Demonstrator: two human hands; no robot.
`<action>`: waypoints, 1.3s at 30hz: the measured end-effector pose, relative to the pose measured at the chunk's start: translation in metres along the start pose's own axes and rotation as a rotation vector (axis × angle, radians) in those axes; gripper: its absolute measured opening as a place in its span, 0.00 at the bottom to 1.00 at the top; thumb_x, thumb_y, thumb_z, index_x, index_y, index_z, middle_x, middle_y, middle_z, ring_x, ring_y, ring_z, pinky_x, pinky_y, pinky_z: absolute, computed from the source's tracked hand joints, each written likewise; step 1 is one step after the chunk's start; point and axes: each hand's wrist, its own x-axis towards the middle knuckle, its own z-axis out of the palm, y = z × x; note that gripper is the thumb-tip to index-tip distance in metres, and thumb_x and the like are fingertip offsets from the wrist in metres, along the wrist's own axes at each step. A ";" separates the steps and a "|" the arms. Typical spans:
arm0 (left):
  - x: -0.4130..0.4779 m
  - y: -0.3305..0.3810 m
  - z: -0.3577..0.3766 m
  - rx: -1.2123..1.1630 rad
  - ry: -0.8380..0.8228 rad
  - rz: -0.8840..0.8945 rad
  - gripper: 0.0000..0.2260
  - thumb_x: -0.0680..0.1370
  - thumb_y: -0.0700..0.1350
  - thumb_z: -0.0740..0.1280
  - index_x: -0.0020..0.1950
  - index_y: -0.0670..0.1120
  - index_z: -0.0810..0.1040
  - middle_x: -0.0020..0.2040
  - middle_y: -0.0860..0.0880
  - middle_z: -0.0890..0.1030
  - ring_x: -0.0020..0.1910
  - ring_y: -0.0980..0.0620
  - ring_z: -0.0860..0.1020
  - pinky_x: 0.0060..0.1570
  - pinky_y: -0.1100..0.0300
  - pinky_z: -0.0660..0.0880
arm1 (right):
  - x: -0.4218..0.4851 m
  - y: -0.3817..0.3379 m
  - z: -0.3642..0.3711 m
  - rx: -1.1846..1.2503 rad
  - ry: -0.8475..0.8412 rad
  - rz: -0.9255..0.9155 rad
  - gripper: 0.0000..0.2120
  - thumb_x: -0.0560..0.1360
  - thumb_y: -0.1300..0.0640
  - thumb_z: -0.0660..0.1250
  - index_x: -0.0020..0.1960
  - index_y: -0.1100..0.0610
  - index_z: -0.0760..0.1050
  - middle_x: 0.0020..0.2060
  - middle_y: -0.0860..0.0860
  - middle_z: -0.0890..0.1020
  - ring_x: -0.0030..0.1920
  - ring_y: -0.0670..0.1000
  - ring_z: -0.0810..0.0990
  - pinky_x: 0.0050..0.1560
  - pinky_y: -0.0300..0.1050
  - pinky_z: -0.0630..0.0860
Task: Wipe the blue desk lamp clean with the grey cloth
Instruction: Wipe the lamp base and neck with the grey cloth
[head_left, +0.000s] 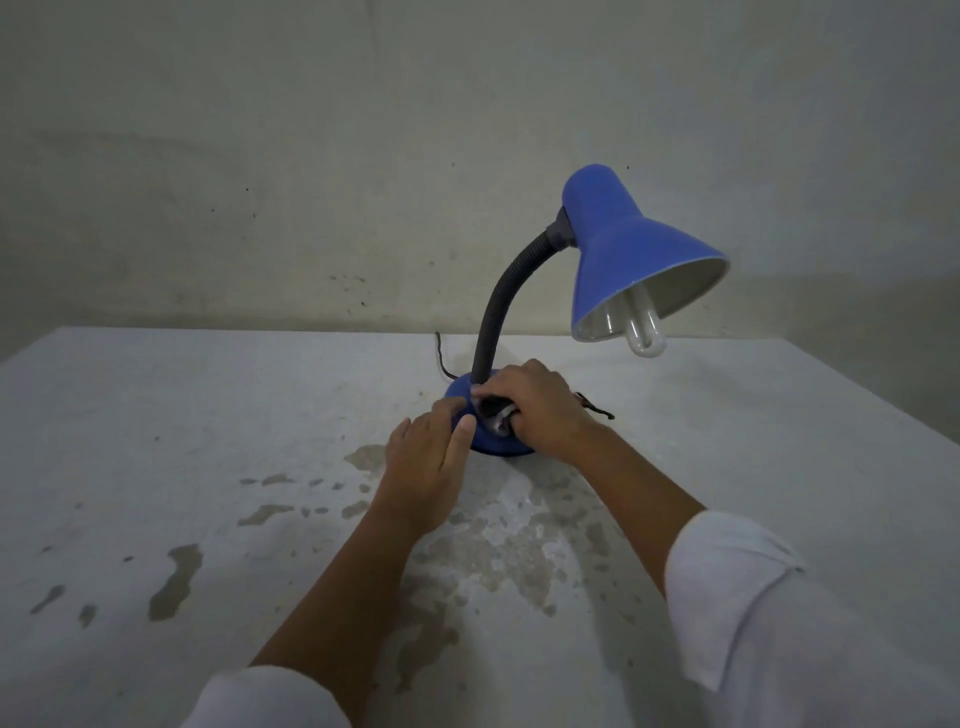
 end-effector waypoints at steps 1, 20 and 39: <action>0.000 0.000 0.000 -0.003 0.008 0.001 0.24 0.78 0.56 0.45 0.65 0.47 0.70 0.58 0.48 0.79 0.58 0.50 0.75 0.65 0.45 0.67 | -0.003 -0.001 0.004 -0.071 -0.004 -0.028 0.14 0.75 0.58 0.65 0.58 0.45 0.76 0.56 0.49 0.80 0.55 0.56 0.74 0.53 0.52 0.74; -0.001 0.002 -0.001 -0.028 -0.026 -0.025 0.27 0.77 0.57 0.43 0.64 0.50 0.75 0.67 0.52 0.74 0.68 0.53 0.69 0.72 0.45 0.58 | -0.021 0.047 -0.003 0.138 0.020 0.162 0.18 0.72 0.65 0.64 0.60 0.56 0.78 0.57 0.59 0.79 0.57 0.61 0.76 0.59 0.56 0.74; 0.001 0.004 -0.001 0.070 -0.046 -0.012 0.26 0.78 0.56 0.43 0.67 0.50 0.73 0.69 0.52 0.72 0.70 0.54 0.67 0.73 0.45 0.56 | -0.045 0.013 0.001 0.110 0.104 0.083 0.19 0.74 0.64 0.65 0.63 0.52 0.74 0.53 0.55 0.72 0.53 0.53 0.71 0.56 0.44 0.72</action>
